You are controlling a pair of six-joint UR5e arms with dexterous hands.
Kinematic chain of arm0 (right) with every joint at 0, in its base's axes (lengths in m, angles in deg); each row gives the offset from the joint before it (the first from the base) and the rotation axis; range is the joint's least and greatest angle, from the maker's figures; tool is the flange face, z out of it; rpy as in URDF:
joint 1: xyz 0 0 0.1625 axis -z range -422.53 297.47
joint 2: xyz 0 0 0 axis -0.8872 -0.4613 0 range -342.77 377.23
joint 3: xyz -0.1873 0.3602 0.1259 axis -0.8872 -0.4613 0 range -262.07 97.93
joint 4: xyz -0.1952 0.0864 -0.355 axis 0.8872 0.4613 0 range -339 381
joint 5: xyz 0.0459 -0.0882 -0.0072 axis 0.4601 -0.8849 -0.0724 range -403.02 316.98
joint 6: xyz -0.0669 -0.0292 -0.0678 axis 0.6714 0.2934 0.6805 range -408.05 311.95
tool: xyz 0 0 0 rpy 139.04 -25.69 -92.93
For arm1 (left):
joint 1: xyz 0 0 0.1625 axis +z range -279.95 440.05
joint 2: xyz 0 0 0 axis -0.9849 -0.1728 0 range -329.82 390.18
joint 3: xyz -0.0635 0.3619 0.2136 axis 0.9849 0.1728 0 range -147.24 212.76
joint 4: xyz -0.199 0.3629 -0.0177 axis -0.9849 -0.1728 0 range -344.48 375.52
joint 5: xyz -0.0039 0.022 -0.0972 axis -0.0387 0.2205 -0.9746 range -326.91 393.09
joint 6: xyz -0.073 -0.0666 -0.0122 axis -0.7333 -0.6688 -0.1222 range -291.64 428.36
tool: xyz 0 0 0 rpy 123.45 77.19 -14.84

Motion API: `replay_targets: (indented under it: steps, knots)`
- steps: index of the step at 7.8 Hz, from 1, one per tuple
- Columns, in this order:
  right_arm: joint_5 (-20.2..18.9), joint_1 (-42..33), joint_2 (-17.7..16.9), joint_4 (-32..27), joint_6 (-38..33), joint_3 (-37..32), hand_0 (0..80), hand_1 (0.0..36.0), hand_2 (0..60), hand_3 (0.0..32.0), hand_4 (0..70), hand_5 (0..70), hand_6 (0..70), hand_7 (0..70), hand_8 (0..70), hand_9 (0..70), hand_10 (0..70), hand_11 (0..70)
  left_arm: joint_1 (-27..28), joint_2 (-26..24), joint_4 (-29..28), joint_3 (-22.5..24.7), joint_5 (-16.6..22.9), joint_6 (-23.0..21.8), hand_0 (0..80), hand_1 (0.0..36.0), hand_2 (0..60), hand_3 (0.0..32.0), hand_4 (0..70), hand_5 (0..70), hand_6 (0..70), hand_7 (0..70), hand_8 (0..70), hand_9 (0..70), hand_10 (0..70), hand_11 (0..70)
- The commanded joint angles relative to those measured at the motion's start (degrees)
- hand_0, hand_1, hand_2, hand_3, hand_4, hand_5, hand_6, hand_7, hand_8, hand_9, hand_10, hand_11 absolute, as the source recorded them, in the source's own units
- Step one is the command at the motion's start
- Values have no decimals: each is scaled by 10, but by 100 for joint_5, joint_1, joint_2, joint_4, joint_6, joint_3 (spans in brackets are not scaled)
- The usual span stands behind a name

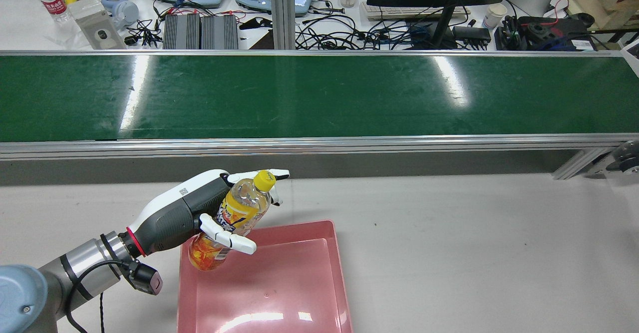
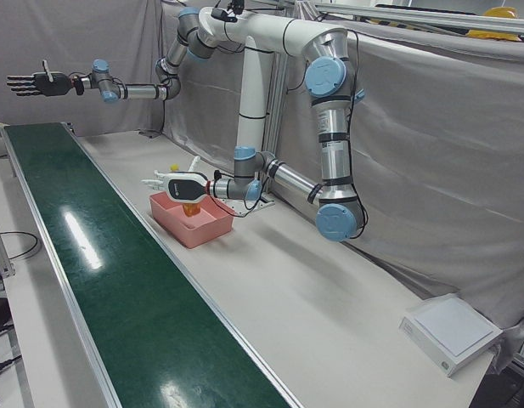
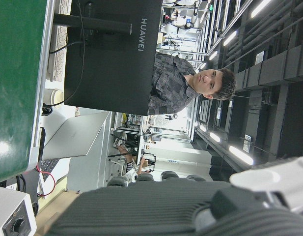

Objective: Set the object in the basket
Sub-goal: 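Open the left hand to release the bottle into the tray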

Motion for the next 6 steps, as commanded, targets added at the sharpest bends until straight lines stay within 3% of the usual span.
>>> replay_targets:
  steps: [1,4,6]
  knots:
    - [0,-2,0,0,0,0,0,0,0,0,0,0,0,0,0,0,0,0,92,-12,0,2,-2,202,453,0,0,58,130,123,14,16,61,56,66,94]
    - [0,6,0,0,0,0,0,0,0,0,0,0,0,0,0,0,0,0,92,-30,0,10,7,193,523,0,0,34,137,146,20,19,70,70,67,104]
    - [0,-2,-8,0,0,0,0,0,0,0,0,0,0,0,0,0,0,0,66,-30,0,19,33,176,573,62,0,16,143,183,32,25,79,85,85,138]
